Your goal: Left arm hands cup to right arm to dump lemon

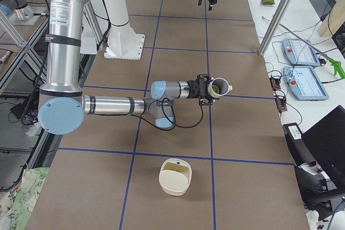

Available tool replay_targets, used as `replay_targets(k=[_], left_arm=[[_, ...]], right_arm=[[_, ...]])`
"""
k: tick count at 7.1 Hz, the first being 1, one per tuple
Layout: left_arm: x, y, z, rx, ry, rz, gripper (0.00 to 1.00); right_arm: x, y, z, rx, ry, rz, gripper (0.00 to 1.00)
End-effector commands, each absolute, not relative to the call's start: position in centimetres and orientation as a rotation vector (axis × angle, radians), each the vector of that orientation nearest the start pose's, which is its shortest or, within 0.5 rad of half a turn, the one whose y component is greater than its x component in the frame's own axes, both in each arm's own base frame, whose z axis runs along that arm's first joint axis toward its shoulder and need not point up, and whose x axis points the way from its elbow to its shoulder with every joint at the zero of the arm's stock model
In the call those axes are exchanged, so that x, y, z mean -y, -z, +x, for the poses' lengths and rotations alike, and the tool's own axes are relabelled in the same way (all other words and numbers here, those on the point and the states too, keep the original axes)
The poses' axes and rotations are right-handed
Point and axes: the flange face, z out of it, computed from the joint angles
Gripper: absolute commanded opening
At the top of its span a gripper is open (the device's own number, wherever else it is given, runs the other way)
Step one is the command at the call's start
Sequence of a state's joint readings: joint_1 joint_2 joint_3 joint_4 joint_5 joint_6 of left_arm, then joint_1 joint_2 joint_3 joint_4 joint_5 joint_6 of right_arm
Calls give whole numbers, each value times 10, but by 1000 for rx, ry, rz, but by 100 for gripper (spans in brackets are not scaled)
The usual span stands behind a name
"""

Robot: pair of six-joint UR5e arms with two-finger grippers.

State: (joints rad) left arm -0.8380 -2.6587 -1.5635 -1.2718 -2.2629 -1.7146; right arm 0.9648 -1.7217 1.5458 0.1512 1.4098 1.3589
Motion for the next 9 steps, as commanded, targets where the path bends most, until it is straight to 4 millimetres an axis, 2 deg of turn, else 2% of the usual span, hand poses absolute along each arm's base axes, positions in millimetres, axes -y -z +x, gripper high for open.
replay_targets(k=[1,2,3,4,5,7,8,9], left_arm=[[559,-6,409,-933,637,-357,100],[561,-6,409,-928,646,-338,100],[562,-9,410,-925,649,-333,100],[560,-5,410,-929,642,-322,100],[558,3,406,-941,641,-306,100],[556,19,398,-961,646,-256,100],[557,20,397,-962,637,-232,100],[558,22,396,-962,631,-212,100]], right_arm=[[375,-608,-48,1314,-988,850,44],[352,-627,-24,1386,-1108,797,44],[334,-664,-4,1415,-1200,758,45],[305,-705,11,1510,-1271,702,46],[287,-731,20,1618,-1384,593,45],[277,-738,25,1712,-1550,413,44],[267,-744,30,1730,-1619,346,45],[272,-745,27,1773,-1697,261,45]])
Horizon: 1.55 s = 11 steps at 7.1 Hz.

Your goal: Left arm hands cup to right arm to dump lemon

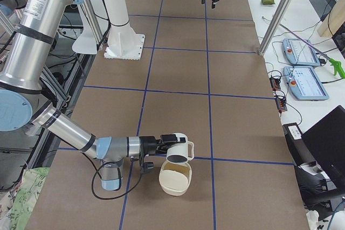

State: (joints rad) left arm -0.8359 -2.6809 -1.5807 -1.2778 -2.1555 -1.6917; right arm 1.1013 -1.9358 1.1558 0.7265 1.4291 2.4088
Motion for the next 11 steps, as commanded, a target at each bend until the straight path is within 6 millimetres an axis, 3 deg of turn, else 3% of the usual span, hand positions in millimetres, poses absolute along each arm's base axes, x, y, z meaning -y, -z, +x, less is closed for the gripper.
replay_targets(k=[1,3,8,11], left_arm=[[557,34,393,-972,635,-185,100],[559,43,387,-979,618,-138,100],[561,57,362,-1005,623,-71,100],[561,58,358,-998,630,-73,100]], right_arm=[[273,-746,27,1798,-1748,203,45],[270,-745,39,1876,-1874,101,44],[266,-740,42,2072,-1988,-185,45],[279,-734,51,2164,-2018,-191,45]])
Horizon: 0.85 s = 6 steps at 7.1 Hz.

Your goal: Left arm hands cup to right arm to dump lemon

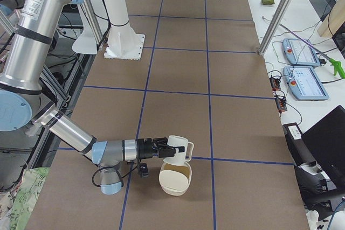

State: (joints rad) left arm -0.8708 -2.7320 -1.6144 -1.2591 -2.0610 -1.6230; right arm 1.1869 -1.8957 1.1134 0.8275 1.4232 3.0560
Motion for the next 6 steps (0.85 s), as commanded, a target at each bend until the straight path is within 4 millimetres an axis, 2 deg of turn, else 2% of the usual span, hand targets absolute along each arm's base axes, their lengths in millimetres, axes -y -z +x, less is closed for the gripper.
replay_targets(k=[1,6], left_arm=[[562,58,355,-999,634,-70,100],[564,59,351,-981,621,-63,100]], right_arm=[[278,-735,52,-2402,2253,238,45],[271,-734,59,-2293,2146,415,44]])
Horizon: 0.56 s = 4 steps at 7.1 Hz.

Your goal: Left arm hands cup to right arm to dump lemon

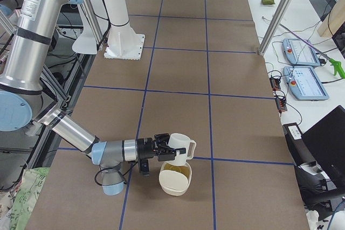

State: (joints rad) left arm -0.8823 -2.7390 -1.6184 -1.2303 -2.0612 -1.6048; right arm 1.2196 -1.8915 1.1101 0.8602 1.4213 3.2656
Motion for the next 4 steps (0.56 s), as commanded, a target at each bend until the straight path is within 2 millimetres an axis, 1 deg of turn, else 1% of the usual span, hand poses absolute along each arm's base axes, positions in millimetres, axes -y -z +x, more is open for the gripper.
replay_targets(k=[1,2,3,4], left_arm=[[565,57,352,-978,619,-63,100],[564,58,352,-980,617,-63,100],[563,58,352,-980,618,-65,100],[563,59,352,-980,618,-65,100]], right_arm=[[274,-731,57,-2305,2136,426,42],[278,-724,55,-2328,2118,431,39],[290,-711,51,-2341,2106,430,39],[310,-696,42,-2314,2156,434,39]])
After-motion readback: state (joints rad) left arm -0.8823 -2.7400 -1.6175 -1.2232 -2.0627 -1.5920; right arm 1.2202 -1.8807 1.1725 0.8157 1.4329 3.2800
